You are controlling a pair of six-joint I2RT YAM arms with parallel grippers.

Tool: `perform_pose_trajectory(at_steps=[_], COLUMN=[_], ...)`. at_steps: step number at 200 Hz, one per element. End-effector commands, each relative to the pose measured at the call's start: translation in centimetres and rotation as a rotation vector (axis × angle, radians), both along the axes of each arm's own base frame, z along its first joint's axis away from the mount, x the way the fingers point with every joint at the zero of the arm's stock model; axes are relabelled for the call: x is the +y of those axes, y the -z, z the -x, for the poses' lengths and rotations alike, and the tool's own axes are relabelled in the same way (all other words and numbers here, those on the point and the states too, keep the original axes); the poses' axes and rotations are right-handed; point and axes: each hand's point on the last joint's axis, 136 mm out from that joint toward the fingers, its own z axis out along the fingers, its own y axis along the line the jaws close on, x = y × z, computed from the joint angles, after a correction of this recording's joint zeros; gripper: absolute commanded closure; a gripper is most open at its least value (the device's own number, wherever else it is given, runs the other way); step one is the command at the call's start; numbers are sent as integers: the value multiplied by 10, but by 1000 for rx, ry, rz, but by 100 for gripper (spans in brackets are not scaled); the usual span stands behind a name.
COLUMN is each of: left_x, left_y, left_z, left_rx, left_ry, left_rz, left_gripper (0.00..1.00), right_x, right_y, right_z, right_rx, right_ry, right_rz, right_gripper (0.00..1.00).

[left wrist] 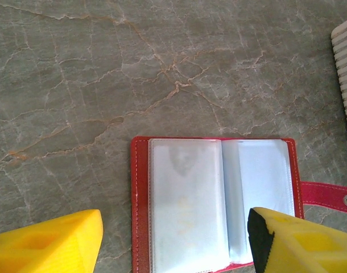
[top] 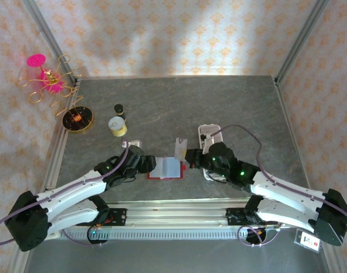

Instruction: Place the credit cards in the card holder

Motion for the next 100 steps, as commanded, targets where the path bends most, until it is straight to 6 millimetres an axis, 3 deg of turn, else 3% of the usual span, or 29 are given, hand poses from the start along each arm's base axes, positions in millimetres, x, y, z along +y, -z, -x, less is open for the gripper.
perform_pose_trajectory(at_steps=[1,43,66,100], left_x=[-1,-14,-12,-14], left_y=[-4,13,19,22], left_z=[-6,-6,-6,-7], left_rx=[-12,23,33,18], left_ry=[8,47,34,36], left_rz=[-24,-9,-37,-26], left_gripper=[30,33,33,38], right_x=[6,21,34,49], right_y=[4,41,59,73], right_z=[-7,-3,0,-2], right_rx=[39,124,170,193], right_ry=[102,118,92,81], right_rz=[-100,-78,-62,-24], right_gripper=[100,100,100,100])
